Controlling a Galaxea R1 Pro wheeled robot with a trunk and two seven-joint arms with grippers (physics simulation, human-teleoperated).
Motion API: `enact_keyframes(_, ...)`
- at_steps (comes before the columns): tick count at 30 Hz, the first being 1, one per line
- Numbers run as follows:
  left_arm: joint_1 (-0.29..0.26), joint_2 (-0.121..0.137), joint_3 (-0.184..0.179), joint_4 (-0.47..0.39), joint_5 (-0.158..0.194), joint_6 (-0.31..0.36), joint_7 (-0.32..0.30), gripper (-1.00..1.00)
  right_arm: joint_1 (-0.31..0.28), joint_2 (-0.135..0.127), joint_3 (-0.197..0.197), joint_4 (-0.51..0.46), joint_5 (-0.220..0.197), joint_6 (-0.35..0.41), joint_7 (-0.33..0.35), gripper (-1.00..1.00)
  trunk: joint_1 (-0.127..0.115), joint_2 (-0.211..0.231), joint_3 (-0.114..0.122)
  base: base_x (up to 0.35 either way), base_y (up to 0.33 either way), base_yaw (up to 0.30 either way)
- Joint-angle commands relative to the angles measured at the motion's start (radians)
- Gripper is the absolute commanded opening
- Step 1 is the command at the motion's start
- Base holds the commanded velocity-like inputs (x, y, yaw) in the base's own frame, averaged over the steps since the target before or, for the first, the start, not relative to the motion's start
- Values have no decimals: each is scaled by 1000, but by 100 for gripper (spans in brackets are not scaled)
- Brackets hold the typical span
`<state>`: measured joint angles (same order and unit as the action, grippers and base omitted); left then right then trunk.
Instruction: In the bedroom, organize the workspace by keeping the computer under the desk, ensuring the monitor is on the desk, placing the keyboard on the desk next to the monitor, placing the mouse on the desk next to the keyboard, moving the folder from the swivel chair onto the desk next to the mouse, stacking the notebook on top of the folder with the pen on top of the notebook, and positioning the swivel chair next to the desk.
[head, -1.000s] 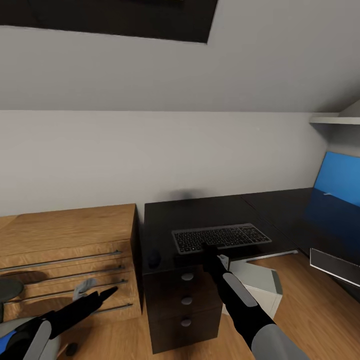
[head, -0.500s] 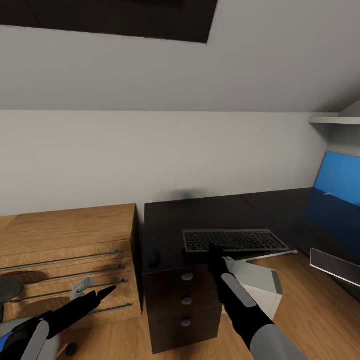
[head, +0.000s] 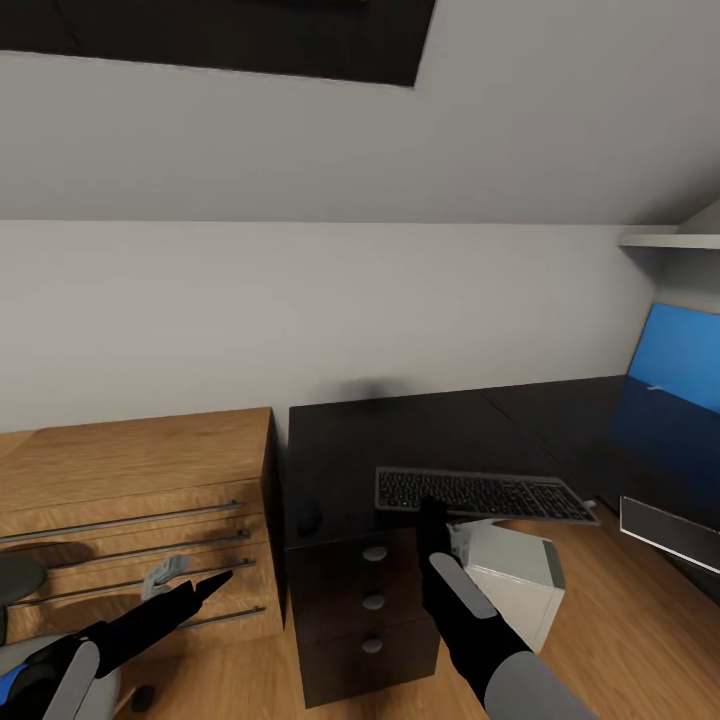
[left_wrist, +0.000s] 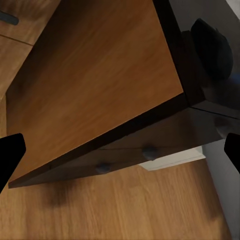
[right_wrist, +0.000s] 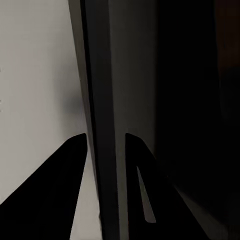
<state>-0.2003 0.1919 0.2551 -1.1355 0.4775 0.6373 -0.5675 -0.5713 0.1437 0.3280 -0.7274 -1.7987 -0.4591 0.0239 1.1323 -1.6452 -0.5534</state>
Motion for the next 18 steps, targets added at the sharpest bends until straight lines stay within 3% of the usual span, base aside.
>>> enact_keyframes(1, -1, 0, 1, 0, 4, 7, -1, 100, -1, -1, 4, -2, -10, -9, 5, -100, 0, -1, -1, 0, 0, 0)
enact_keyframes(6, -1, -1, 1, 0, 4, 7, -2, 100, -1, -1, 2, -5, -10, -10, 32, -100, 0, -1, -1, 6, 6, 0)
enact_keyframes(14, -1, -2, 0, 0, 4, 7, -1, 100, 0, -1, 2, -6, -12, -8, 151, -100, 0, -1, -1, 85, 71, 0)
enact_keyframes(18, -1, -1, 0, 0, 4, 7, -1, 100, 1, -1, 3, -6, -13, -7, 159, -100, 0, -1, -1, 10, 8, 0)
